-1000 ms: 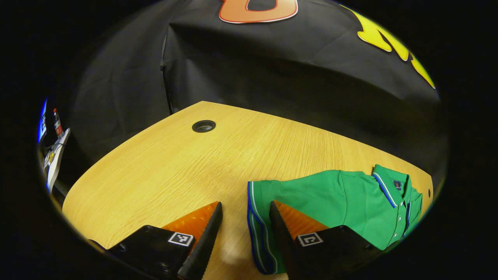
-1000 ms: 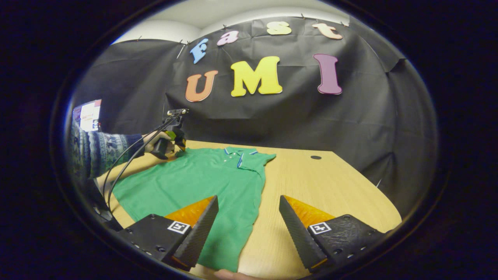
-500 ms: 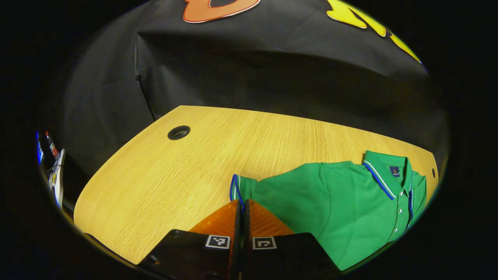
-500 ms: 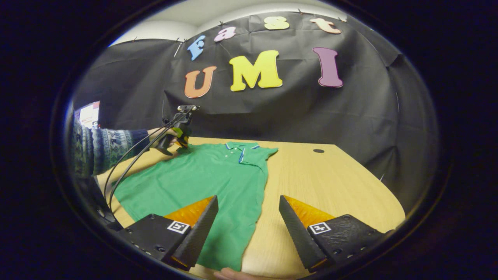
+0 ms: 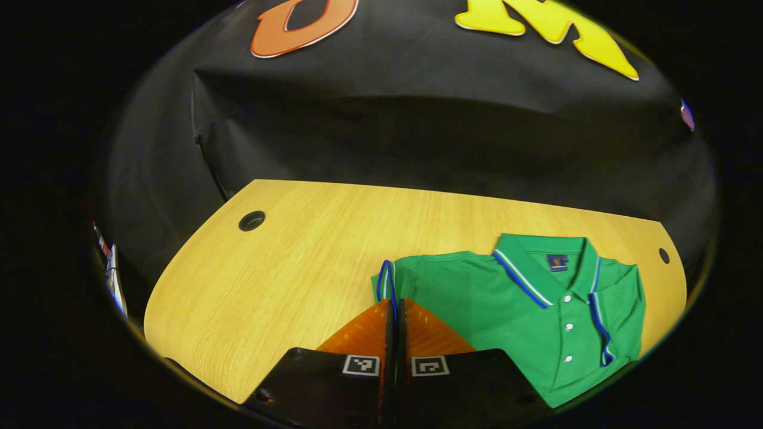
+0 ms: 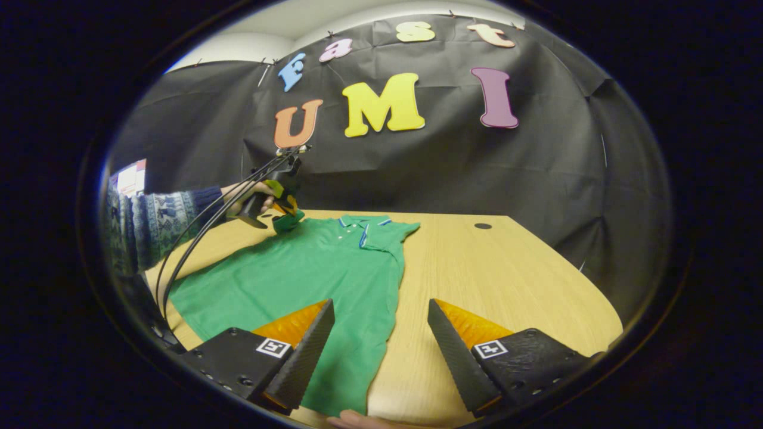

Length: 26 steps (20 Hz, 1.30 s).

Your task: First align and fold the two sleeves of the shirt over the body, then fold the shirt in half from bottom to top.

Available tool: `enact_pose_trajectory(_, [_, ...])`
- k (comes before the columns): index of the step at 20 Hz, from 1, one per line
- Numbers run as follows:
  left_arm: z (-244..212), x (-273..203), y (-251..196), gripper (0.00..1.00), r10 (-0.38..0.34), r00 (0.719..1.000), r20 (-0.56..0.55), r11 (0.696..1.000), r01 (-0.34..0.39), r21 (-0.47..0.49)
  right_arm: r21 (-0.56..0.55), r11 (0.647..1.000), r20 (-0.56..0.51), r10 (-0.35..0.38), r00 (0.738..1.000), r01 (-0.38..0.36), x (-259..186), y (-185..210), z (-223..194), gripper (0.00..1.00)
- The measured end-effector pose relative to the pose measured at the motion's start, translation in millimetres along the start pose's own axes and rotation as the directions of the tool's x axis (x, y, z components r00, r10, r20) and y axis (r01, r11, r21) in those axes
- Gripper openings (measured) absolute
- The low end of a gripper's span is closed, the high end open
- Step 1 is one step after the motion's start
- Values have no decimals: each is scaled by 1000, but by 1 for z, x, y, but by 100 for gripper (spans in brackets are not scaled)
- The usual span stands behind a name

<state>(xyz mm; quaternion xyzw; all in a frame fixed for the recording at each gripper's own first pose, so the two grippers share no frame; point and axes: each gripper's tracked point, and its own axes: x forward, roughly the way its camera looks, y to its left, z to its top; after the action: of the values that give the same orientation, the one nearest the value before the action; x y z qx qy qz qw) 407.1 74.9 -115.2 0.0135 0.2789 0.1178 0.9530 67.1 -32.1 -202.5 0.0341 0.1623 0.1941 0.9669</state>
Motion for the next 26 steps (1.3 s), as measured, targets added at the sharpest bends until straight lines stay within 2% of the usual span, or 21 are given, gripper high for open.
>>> enact_pose_trajectory(3, [3, -8, -35, 7, -40, 999, 10, 999, 40, 19, 35, 999, -15, -1, 1000, 2, -7, 6, -4, 95])
enact_pose_trajectory(5, [0, -15, -63, 10, -111, 994, 10, 994, 111, -2, 61, 998, -18, 0, 1000, 1, -18, 11, -7, 94])
enact_pose_trajectory(7, [0, -27, -81, 24, -147, 989, 16, 989, 147, -22, 69, 998, -10, -6, 1000, 6, -27, 16, -8, 94])
enact_pose_trajectory(9, [4, -38, -88, 47, -150, 988, 46, 989, 150, -9, 58, 998, 5, -19, 1000, 19, -37, 19, -6, 94])
enact_pose_trajectory(12, [1, -61, -89, 100, -126, 989, 84, 992, 124, 25, 58, 998, 19, -36, 999, 35, -54, 25, -7, 93])
enact_pose_trajectory(14, [-1, -88, -93, 100, -163, 980, 118, 986, 160, 35, 68, 997, 29, -46, 999, 44, -69, 29, -7, 93])
enact_pose_trajectory(19, [-1, -173, -62, 100, -149, 957, 250, 988, 137, 64, 92, 992, 70, -90, 993, 84, -106, 37, -5, 95])
enact_pose_trajectory(21, [-5, -206, -54, 100, -172, 937, 305, 985, 160, 63, 52, 994, 88, -97, 991, 93, -116, 42, -3, 92])
enact_pose_trajectory(22, [-11, -222, -49, 100, -178, 929, 324, 984, 166, 65, 23, 994, 94, -110, 989, 108, -120, 40, -2, 94])
enact_pose_trajectory(26, [-38, -274, -9, 100, -140, 909, 393, 989, 112, 93, -14, 995, 149, -95, 984, 98, -132, 58, 18, 94])
